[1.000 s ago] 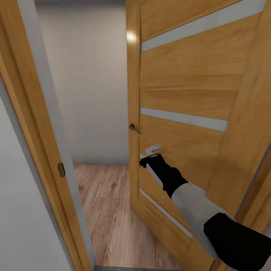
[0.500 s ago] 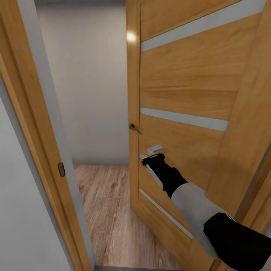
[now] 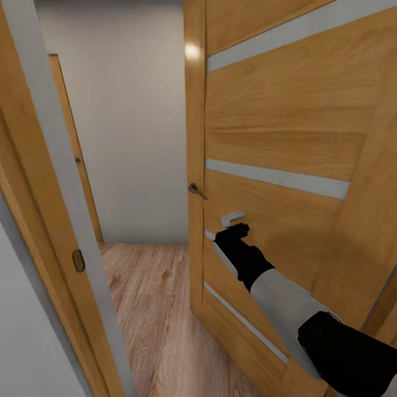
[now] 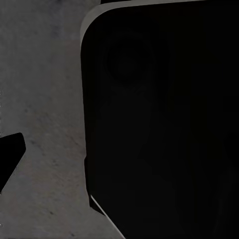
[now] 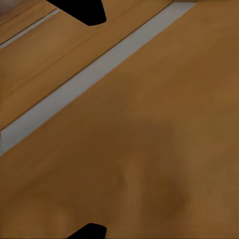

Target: Move the two storage containers from the living room to the garage. In the garage, place one container on the floor and stack the other container on top of it (either order is fine).

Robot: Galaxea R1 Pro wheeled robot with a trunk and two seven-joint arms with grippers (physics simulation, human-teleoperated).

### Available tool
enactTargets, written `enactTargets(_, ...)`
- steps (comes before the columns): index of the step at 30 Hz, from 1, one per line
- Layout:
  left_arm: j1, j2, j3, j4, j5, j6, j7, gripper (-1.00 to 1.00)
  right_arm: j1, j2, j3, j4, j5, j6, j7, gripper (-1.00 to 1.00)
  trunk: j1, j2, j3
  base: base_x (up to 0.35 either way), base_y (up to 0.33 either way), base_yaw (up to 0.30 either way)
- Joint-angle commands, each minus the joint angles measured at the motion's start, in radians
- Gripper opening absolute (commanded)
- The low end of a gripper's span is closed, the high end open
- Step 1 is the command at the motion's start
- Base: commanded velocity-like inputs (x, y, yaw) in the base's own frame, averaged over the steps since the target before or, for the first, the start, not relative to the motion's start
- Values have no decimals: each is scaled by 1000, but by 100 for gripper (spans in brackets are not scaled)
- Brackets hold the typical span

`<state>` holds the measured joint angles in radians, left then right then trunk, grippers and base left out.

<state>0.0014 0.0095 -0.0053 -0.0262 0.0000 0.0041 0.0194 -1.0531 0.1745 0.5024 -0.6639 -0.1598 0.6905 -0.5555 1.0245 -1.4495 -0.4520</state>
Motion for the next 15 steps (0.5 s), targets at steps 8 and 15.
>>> enactTargets(8,0,-1,1,-1,0,-1,2,100,-3,0,11,0,-9,16,-13,100,1,-1,-1,239,0,0)
enactTargets(15,0,-2,1,-2,0,-1,2,100,-10,0,17,2,-4,32,-22,100,1,-1,-1,21,0,0)
